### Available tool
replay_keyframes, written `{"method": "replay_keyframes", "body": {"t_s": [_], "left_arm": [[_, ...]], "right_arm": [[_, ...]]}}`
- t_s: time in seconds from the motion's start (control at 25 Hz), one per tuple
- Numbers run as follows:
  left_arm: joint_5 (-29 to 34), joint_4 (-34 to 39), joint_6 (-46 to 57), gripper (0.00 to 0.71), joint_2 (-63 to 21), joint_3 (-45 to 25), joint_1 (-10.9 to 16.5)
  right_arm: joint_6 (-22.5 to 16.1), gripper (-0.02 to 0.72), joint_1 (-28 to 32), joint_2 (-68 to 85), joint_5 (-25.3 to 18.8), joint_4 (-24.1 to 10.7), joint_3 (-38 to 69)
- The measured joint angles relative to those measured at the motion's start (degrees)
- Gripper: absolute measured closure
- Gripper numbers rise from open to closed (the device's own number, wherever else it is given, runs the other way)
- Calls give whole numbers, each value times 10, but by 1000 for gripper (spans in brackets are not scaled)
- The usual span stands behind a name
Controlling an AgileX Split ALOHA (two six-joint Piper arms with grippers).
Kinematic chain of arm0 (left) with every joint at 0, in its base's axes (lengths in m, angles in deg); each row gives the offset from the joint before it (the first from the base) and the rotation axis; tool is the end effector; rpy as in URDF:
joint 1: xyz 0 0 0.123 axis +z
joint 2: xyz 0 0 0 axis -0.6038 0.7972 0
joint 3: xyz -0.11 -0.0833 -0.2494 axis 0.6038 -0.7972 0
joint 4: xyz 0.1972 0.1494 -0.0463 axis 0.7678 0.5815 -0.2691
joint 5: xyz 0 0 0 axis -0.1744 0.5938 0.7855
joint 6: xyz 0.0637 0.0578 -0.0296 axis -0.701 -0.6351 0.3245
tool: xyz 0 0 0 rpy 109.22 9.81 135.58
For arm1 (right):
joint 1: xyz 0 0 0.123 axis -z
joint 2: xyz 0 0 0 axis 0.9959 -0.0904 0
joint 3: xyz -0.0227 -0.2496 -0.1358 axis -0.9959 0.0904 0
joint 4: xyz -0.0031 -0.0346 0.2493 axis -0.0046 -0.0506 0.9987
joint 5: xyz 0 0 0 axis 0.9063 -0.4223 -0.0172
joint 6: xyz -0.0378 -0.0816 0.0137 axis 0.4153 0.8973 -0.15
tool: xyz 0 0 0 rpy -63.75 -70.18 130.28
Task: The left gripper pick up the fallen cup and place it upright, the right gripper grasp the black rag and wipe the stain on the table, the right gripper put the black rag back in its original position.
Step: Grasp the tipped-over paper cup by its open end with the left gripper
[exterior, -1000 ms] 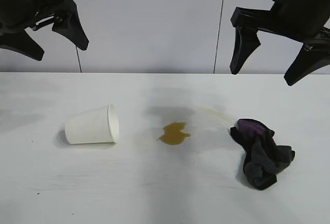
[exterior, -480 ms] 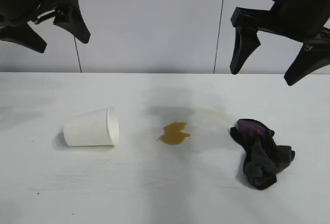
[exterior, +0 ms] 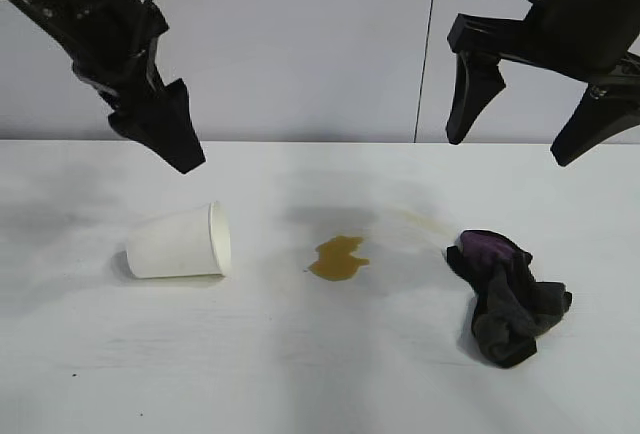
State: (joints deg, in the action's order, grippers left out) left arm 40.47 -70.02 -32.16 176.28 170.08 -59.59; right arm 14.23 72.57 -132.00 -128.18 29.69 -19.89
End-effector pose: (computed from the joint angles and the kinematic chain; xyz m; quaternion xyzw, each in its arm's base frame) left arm 0.3604 -0.1678 0.2258 0.5567 0.8013 -0.0541 0.2123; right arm 0.3337 0.0846 0.2546 -0.0219 0.9799 0.1008 0.1708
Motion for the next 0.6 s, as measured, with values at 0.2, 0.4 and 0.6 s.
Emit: {"method": "replay_keyframes", "body": {"t_s": [0.2, 0.4, 0.6], "left_arm": [[-1, 13, -1, 15, 50, 1, -12], [-16, 27, -45, 15, 74, -1, -12], [-21, 29, -68, 15, 84, -13, -12]], "right_arm": [[0, 63, 0, 0, 0, 0, 0], [0, 63, 0, 0, 0, 0, 0], [0, 63, 0, 0, 0, 0, 0]]}}
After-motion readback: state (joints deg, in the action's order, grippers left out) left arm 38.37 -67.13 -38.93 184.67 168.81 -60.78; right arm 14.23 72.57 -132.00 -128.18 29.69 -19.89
